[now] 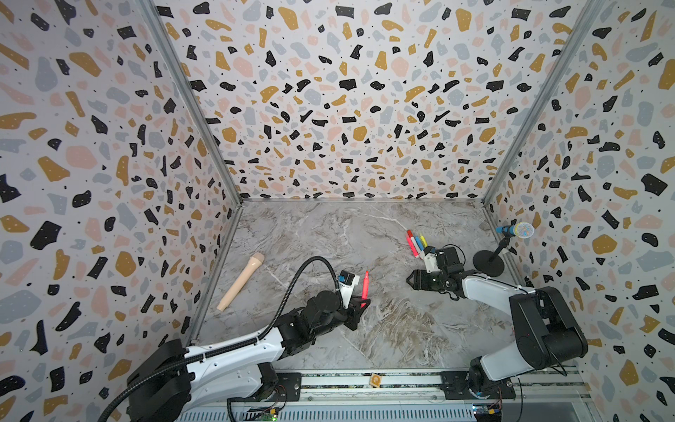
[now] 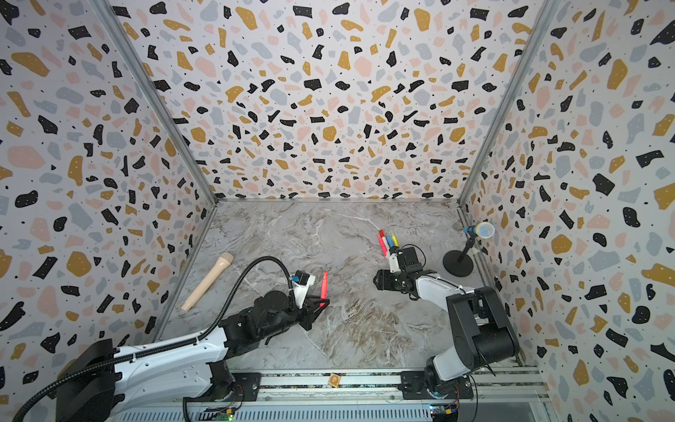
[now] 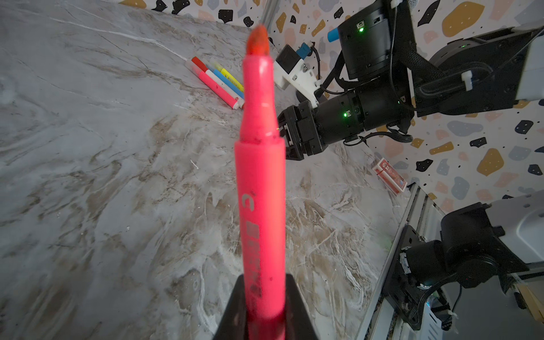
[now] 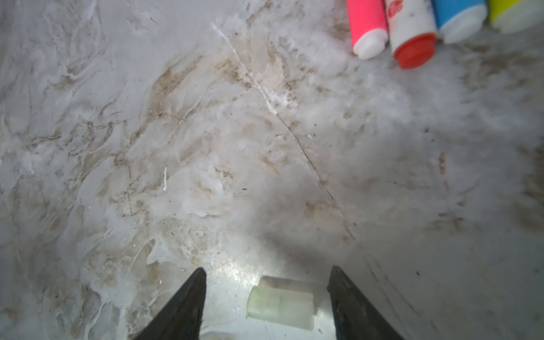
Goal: Insert pens into pen caps
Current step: Rotate the pen cap at the center of the table.
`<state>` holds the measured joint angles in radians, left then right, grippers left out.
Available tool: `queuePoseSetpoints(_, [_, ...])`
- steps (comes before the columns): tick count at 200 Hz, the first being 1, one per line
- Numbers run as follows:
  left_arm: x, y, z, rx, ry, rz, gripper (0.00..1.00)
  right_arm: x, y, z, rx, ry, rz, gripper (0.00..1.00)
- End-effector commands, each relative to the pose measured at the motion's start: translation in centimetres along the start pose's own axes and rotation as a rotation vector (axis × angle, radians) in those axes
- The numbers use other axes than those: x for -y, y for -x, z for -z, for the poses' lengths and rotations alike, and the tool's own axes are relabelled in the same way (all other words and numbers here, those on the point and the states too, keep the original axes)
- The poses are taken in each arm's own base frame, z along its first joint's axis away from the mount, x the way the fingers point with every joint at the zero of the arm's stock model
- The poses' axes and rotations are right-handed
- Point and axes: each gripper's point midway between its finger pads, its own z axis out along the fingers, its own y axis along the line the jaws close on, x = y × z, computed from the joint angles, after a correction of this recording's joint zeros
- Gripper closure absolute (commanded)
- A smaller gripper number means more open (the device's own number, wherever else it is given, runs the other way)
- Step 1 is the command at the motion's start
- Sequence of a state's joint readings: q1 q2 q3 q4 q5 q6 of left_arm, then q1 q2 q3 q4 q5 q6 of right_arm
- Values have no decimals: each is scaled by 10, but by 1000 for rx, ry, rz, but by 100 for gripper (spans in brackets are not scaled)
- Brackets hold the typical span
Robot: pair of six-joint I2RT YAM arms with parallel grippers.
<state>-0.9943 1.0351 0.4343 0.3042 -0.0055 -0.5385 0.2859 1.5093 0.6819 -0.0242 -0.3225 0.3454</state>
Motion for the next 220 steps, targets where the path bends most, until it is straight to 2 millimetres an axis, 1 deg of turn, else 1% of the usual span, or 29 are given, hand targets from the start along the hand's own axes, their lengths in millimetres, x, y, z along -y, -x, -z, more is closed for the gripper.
queuePoseSetpoints(1, [5,9,2,40,-19,-10,100,-7,-1,1,9,46,13,34])
queuePoseSetpoints(27, [4,8,2,38,-16,-12,100,-6,-11,1,1,52,0,35])
queuePoseSetpoints(59, [4,8,1,35,-14,-17,100,-5,-20,7,6,44,-16,36])
queuePoseSetpoints(89, [5,9,1,34,-14,-20,100,-10,-30,13,6,47,-15,36])
queuePoseSetpoints(107, [5,10,1,35,-12,-22,100,-19,-37,15,-2,62,-2,36])
queuePoseSetpoints(139, [5,11,0,36,-10,-24,100,-48,-53,12,-51,127,38,36])
queuePoseSetpoints(158, [5,12,0,34,-7,-28,100,-61,-59,13,-61,145,58,36])
queuePoseSetpoints(175, [4,12,1,35,-2,-30,100,-63,-52,18,-34,116,69,36])
queuePoseSetpoints(200, [3,10,1,32,1,-28,100,-66,-31,28,20,81,98,36])
queuePoseSetpoints(220, [0,8,1,33,9,-25,100,-67,-19,30,37,54,118,36])
